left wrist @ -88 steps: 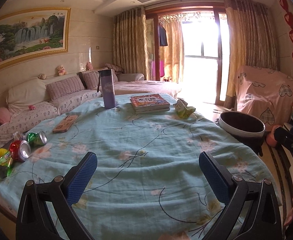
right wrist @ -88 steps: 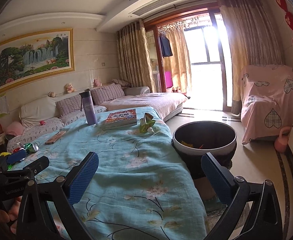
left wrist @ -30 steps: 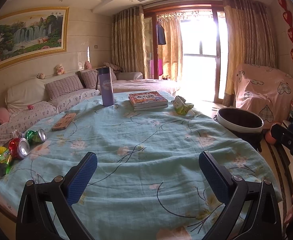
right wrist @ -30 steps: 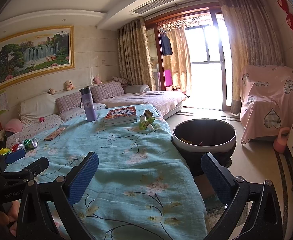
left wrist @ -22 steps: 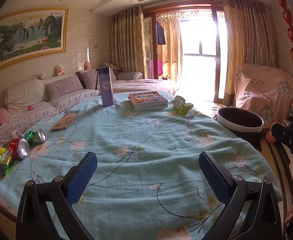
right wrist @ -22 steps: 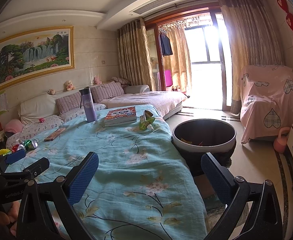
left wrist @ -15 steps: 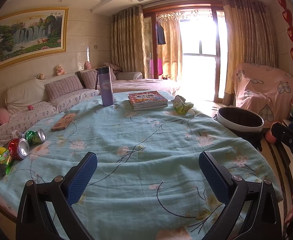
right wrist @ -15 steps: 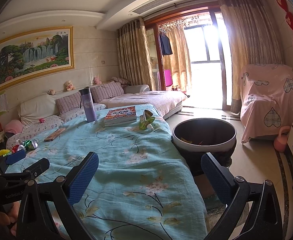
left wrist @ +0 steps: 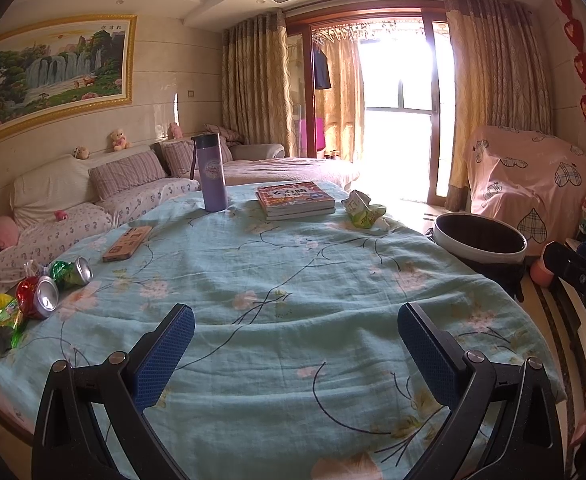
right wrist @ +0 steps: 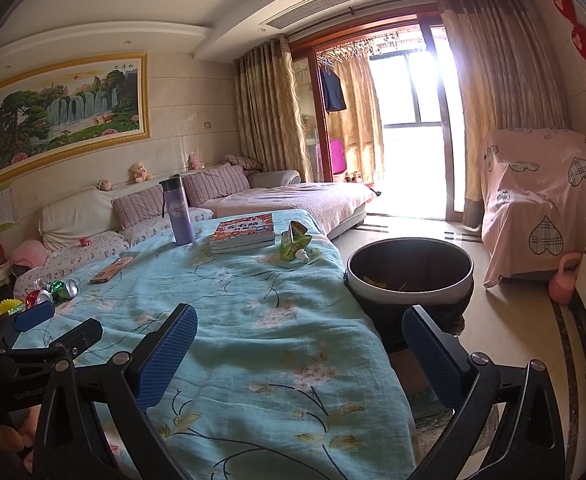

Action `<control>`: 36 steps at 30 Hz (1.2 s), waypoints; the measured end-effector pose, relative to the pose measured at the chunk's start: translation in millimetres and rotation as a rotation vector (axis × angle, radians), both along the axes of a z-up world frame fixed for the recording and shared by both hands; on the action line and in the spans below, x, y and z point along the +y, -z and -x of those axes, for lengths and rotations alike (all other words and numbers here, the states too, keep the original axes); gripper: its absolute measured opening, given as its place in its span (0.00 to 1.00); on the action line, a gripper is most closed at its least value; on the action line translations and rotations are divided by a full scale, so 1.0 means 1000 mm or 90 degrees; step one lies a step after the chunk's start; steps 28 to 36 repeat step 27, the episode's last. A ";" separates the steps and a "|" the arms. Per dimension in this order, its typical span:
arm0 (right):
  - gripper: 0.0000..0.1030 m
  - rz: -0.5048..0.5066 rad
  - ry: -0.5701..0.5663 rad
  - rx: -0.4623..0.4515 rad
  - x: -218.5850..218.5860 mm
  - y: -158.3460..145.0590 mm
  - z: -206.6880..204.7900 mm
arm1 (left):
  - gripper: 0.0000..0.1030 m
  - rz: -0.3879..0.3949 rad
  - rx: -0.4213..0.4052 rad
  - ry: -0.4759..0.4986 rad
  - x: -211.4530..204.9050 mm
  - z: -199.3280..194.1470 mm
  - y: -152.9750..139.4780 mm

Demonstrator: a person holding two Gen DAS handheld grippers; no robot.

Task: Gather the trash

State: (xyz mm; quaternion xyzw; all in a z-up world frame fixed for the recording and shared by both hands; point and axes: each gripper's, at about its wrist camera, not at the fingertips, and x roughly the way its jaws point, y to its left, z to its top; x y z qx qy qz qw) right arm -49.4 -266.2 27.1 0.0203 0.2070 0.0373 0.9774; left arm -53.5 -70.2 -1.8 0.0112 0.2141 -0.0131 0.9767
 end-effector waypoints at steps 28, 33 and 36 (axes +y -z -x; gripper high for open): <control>1.00 -0.015 0.000 0.021 0.003 0.003 -0.007 | 0.99 0.009 0.010 0.015 0.004 -0.002 0.001; 1.00 -0.015 0.000 0.021 0.003 0.003 -0.007 | 0.99 0.009 0.010 0.015 0.004 -0.002 0.001; 1.00 -0.015 0.000 0.021 0.003 0.003 -0.007 | 0.99 0.009 0.010 0.015 0.004 -0.002 0.001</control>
